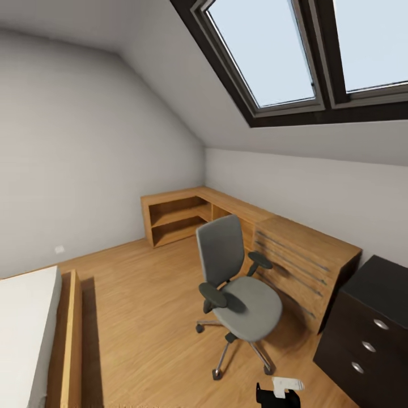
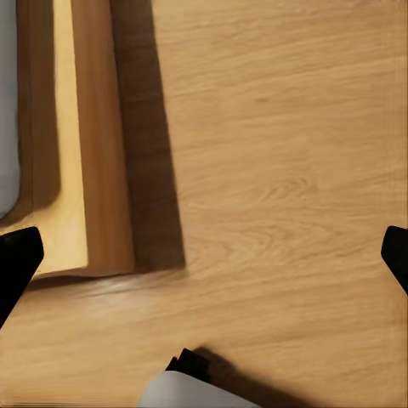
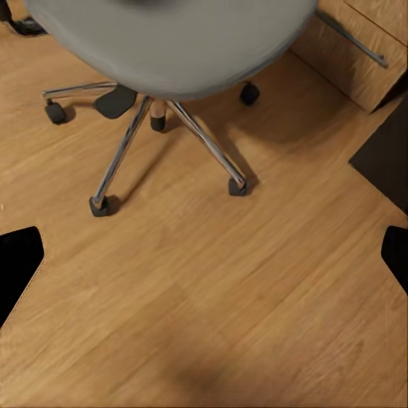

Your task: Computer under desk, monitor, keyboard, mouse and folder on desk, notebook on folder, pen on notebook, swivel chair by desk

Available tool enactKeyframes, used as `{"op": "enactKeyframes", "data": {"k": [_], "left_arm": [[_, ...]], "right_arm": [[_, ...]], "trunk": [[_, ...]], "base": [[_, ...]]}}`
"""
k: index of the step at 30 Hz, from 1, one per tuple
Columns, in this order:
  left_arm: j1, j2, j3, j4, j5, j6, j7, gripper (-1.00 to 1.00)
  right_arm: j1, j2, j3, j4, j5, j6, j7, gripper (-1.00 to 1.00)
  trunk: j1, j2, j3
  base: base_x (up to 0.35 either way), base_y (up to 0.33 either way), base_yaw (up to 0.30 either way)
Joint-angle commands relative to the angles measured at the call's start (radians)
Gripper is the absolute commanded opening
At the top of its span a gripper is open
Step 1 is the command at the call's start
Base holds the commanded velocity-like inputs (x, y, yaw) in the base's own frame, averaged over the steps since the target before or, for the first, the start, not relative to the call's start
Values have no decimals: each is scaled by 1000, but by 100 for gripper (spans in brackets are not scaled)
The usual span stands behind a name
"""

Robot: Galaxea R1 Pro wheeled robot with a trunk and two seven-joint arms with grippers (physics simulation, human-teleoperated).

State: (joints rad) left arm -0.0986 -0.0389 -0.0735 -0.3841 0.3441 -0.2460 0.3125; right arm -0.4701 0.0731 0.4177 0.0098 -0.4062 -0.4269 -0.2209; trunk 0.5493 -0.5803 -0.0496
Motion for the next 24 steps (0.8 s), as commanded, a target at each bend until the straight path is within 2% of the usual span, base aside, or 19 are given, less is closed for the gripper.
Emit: {"op": "enactKeyframes", "data": {"k": [1, 15, 24], "left_arm": [[-1, 1, -8, 1, 7, -4, 7, 100], [-1, 1, -8, 1, 6, -5, 7, 100], [-1, 1, -9, 1, 6, -5, 7, 100]], "right_arm": [[-1, 0, 9, 1, -6, -3, -3, 100], [-1, -1, 11, 1, -3, -4, -3, 100], [-1, -1, 13, 1, 2, -6, -3, 100]], "trunk": [[0, -2, -3], [0, -2, -16], [0, -2, -27]], "base": [[0, 0, 264], [7, 0, 222], [226, -48, 201]]}}
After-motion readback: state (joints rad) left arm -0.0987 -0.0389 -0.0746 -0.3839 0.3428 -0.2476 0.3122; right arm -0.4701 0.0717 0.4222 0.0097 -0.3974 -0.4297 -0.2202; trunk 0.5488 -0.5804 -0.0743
